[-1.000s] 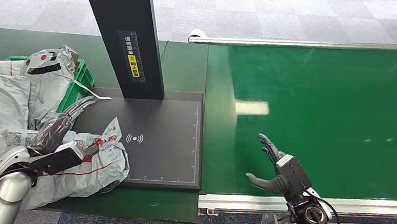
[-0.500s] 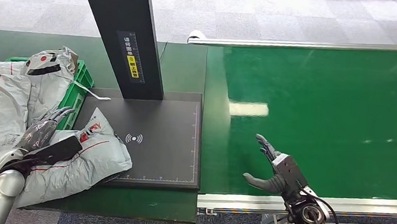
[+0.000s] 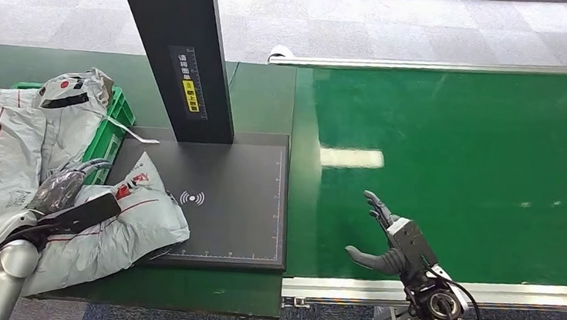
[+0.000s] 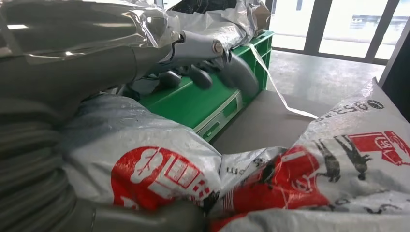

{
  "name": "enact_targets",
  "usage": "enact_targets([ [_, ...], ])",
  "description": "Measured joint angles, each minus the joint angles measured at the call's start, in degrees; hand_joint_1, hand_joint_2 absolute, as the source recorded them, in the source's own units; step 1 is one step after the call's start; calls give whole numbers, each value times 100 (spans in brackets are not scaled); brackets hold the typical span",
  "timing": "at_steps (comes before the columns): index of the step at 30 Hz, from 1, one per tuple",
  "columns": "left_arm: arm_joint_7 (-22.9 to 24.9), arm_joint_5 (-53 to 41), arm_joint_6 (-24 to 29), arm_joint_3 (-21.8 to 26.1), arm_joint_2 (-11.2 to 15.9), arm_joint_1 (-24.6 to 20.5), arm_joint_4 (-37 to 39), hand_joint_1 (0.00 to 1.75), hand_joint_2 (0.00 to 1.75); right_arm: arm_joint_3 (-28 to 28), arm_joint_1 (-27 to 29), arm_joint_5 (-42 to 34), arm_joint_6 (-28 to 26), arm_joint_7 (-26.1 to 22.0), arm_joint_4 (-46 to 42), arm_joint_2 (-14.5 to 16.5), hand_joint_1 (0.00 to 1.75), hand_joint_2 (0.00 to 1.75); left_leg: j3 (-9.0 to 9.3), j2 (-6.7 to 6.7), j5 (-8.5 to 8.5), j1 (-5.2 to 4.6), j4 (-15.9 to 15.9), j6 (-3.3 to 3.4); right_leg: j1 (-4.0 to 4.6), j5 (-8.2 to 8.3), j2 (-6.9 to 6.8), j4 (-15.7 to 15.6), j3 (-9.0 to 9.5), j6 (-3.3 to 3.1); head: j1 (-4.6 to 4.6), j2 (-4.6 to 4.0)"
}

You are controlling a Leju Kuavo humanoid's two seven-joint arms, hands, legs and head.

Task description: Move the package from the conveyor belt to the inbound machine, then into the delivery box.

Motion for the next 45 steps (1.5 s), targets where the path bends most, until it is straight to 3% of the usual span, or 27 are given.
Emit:
enact_targets([
  [13,-60,-34,-49,-380,70,-276,334,175,175,-4,-120,-22,-1,92,1,14,0,175,9,-30,2,-5,1,1,-7,-4,-29,0,20,3,-1,0],
  [28,-158,22,118,-487,84,-330,411,175,175,-4,-135,-72,1,92,2,11,0,175,12,-30,3,-5,1,1,-6,-4,-30,0,23,3,0,0],
  [31,-446,-3,858,-512,12,-260,275,175,175,-7,-91,-105,1,82,-24,5,0,175,6,-30,5,-4,3,1,-4,-3,-30,0,13,3,-1,0],
  [38,-1542,1088,3887,-453,-586,-2,-1091,175,175,10,34,-157,2,-19,-126,15,0,175,-28,-22,2,-4,6,5,-5,-1,-24,-3,-14,6,2,0],
  [42,-2340,2363,4931,-446,-898,27,-1625,175,175,75,20,-235,-78,-156,-103,20,0,175,-43,-24,-3,-4,7,6,-5,-2,-25,-6,-29,6,2,0],
  [45,-2710,2940,5370,-475,-1082,-35,-1779,175,175,159,-23,-252,-116,-205,-47,32,0,175,-45,-24,-4,-4,7,6,-4,-2,-25,-6,-33,5,2,0],
])
